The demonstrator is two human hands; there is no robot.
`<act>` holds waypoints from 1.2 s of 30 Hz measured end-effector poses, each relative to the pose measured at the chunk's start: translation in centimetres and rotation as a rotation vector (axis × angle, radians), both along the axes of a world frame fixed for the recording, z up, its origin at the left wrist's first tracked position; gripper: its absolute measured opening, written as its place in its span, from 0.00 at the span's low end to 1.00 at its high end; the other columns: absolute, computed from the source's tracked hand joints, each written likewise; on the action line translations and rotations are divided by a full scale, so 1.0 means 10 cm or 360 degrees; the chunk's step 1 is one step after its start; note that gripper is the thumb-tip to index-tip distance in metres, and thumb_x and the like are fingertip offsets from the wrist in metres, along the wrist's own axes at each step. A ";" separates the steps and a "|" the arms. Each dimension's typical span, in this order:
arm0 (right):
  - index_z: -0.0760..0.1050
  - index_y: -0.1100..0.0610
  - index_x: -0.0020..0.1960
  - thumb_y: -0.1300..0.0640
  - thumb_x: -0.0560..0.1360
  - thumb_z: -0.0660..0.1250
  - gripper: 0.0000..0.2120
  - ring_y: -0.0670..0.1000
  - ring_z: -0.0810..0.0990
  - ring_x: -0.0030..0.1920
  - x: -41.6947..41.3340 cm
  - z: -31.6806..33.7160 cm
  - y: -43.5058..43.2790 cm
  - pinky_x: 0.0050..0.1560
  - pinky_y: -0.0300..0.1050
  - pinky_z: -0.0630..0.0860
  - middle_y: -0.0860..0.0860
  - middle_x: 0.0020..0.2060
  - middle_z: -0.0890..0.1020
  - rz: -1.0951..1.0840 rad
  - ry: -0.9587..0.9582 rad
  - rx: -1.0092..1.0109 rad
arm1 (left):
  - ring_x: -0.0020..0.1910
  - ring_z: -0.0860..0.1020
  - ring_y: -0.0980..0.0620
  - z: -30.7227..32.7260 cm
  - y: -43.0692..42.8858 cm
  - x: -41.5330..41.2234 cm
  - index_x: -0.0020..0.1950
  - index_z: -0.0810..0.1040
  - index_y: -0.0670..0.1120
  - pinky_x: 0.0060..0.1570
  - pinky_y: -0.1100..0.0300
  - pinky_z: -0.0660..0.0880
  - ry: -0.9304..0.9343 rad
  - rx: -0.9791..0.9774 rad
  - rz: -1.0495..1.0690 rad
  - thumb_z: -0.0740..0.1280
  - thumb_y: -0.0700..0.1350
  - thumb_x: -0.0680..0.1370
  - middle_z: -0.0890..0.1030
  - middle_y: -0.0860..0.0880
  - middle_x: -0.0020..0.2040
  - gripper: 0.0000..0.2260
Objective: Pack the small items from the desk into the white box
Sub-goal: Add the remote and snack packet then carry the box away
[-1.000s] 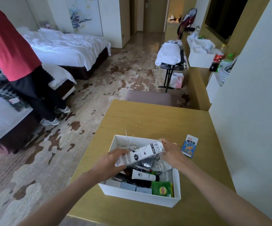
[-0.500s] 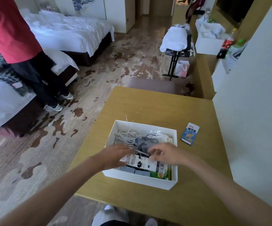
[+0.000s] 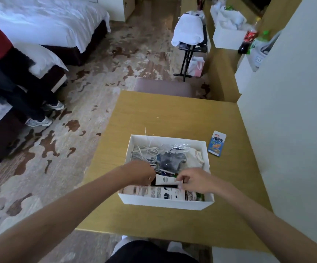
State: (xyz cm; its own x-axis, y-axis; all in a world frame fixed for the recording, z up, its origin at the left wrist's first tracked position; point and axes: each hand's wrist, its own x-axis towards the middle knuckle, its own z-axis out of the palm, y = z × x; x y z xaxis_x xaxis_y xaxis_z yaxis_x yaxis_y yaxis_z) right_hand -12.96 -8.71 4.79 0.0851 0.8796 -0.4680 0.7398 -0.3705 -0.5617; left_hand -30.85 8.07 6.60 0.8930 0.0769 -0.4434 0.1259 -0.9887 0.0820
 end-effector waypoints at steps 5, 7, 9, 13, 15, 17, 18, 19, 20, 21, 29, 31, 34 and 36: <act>0.79 0.51 0.54 0.54 0.78 0.65 0.06 0.36 0.78 0.47 0.33 0.39 0.00 0.46 0.35 0.74 0.42 0.48 0.82 -0.0567 -0.0060 0.0463 | 0.49 0.79 0.48 0.28 0.33 0.41 0.54 0.78 0.47 0.48 0.56 0.74 -0.0418 -0.0282 0.0225 0.59 0.49 0.80 0.82 0.48 0.51 0.10; 0.80 0.54 0.53 0.56 0.79 0.65 0.06 0.41 0.79 0.49 0.47 0.39 -0.02 0.50 0.39 0.76 0.45 0.48 0.82 -0.0806 -0.0047 0.0543 | 0.49 0.79 0.46 0.29 0.36 0.60 0.56 0.77 0.46 0.49 0.54 0.76 -0.0596 -0.0362 0.0303 0.57 0.46 0.81 0.82 0.45 0.52 0.11; 0.79 0.53 0.50 0.58 0.78 0.65 0.04 0.45 0.80 0.50 0.59 0.34 0.02 0.52 0.38 0.75 0.45 0.47 0.82 -0.1077 0.0001 0.0600 | 0.49 0.79 0.44 0.27 0.40 0.79 0.59 0.76 0.45 0.50 0.52 0.77 -0.0658 -0.0456 0.0374 0.57 0.44 0.81 0.82 0.43 0.53 0.11; 0.78 0.50 0.49 0.57 0.77 0.65 0.05 0.45 0.79 0.49 0.85 0.14 0.20 0.47 0.37 0.73 0.45 0.47 0.82 -0.1542 -0.0032 0.0601 | 0.45 0.80 0.44 0.18 0.56 1.26 0.58 0.75 0.45 0.47 0.50 0.79 -0.0701 -0.0564 0.0540 0.57 0.44 0.80 0.82 0.45 0.52 0.11; 0.78 0.55 0.52 0.59 0.77 0.64 0.06 0.50 0.80 0.52 0.96 -0.03 0.22 0.48 0.42 0.75 0.51 0.51 0.82 -0.1774 0.0036 0.0568 | 0.41 0.80 0.46 0.08 0.63 1.50 0.57 0.75 0.46 0.46 0.50 0.79 -0.0687 -0.0644 0.0607 0.58 0.44 0.80 0.82 0.45 0.51 0.10; 0.75 0.55 0.54 0.58 0.77 0.62 0.07 0.52 0.80 0.53 1.14 -0.19 0.22 0.50 0.48 0.77 0.52 0.54 0.81 -0.1920 0.0077 0.0477 | 0.42 0.79 0.47 -0.03 0.69 1.75 0.57 0.76 0.46 0.47 0.52 0.78 -0.0604 -0.0692 0.0649 0.58 0.44 0.80 0.82 0.44 0.52 0.10; 0.74 0.55 0.55 0.58 0.77 0.62 0.08 0.51 0.80 0.52 1.25 -0.25 0.23 0.46 0.47 0.77 0.52 0.54 0.81 -0.1962 0.0074 0.0406 | 0.43 0.79 0.46 -0.09 0.74 1.87 0.58 0.76 0.46 0.47 0.52 0.78 -0.0550 -0.0695 0.0643 0.58 0.44 0.80 0.82 0.44 0.54 0.11; 0.73 0.54 0.56 0.57 0.76 0.61 0.10 0.51 0.79 0.50 1.37 -0.31 0.23 0.42 0.45 0.75 0.51 0.53 0.81 -0.2012 0.0072 0.0341 | 0.44 0.79 0.46 -0.16 0.77 1.97 0.59 0.76 0.46 0.48 0.52 0.77 -0.0497 -0.0689 0.0619 0.57 0.43 0.80 0.81 0.43 0.55 0.12; 0.72 0.55 0.58 0.58 0.75 0.62 0.12 0.51 0.79 0.50 1.50 -0.39 0.25 0.41 0.45 0.74 0.52 0.53 0.80 -0.2066 0.0081 0.0299 | 0.46 0.79 0.45 -0.22 0.81 2.06 0.59 0.76 0.46 0.49 0.52 0.77 -0.0451 -0.0677 0.0587 0.57 0.43 0.79 0.81 0.42 0.56 0.12; 0.71 0.56 0.59 0.59 0.75 0.62 0.13 0.53 0.79 0.50 1.62 -0.46 0.28 0.43 0.47 0.76 0.53 0.53 0.80 -0.2107 0.0095 0.0283 | 0.48 0.79 0.45 -0.28 0.83 2.12 0.60 0.76 0.46 0.51 0.52 0.77 -0.0407 -0.0661 0.0557 0.57 0.43 0.79 0.81 0.42 0.57 0.12; 0.58 0.58 0.73 0.53 0.68 0.74 0.40 0.61 0.69 0.63 2.14 -0.99 0.48 0.62 0.57 0.71 0.61 0.61 0.70 -0.1885 -0.0367 -0.0043 | 0.42 0.79 0.48 -0.71 1.03 2.17 0.57 0.78 0.48 0.42 0.59 0.72 -0.0252 -0.0831 0.0762 0.60 0.42 0.79 0.82 0.46 0.48 0.10; 0.57 0.58 0.73 0.61 0.67 0.75 0.41 0.59 0.71 0.62 2.15 -1.07 0.54 0.61 0.57 0.72 0.59 0.60 0.71 -0.1914 -0.0147 0.0130 | 0.43 0.78 0.51 -0.77 1.07 2.12 0.56 0.78 0.48 0.41 0.62 0.70 -0.0250 -0.0898 0.0812 0.62 0.44 0.79 0.81 0.48 0.49 0.08; 0.61 0.60 0.69 0.69 0.69 0.71 0.32 0.56 0.78 0.55 2.20 -1.02 0.65 0.57 0.55 0.76 0.55 0.57 0.77 -0.1860 0.0268 0.0270 | 0.38 0.75 0.63 -0.74 1.10 2.03 0.51 0.78 0.53 0.41 0.64 0.69 -0.0302 -0.1051 0.0844 0.63 0.47 0.79 0.80 0.56 0.45 0.05; 0.67 0.59 0.65 0.69 0.73 0.68 0.24 0.49 0.80 0.48 2.19 -0.93 0.65 0.49 0.48 0.77 0.52 0.52 0.79 -0.1694 0.0443 0.0270 | 0.37 0.76 0.65 -0.64 1.06 1.91 0.49 0.77 0.59 0.40 0.66 0.70 -0.0217 -0.1135 0.0803 0.61 0.55 0.79 0.79 0.60 0.42 0.05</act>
